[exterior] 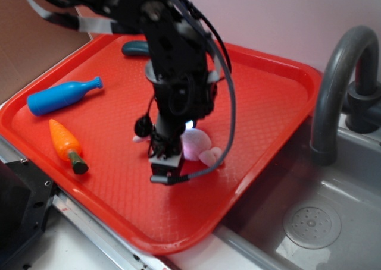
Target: Grab the pink bunny.
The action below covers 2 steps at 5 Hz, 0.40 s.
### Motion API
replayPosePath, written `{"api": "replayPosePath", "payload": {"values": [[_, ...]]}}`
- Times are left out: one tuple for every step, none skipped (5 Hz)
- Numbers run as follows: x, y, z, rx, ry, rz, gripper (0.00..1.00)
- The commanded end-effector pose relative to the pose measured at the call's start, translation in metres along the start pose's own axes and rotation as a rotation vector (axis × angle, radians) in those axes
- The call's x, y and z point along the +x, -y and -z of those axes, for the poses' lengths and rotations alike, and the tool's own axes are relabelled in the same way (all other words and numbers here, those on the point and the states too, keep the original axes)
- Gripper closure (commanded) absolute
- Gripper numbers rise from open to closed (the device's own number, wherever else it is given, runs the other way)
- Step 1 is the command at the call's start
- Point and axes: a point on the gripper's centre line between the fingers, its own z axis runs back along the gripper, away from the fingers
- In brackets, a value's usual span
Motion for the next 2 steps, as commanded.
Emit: {"api": "replayPosePath", "payload": {"values": [[0.0066,0.0012,0.0199,-0.008,-0.032,-0.02,0.0],[0.0055,0.0017,0.0174,-0.005,-0.027,-0.02,1.0]]}}
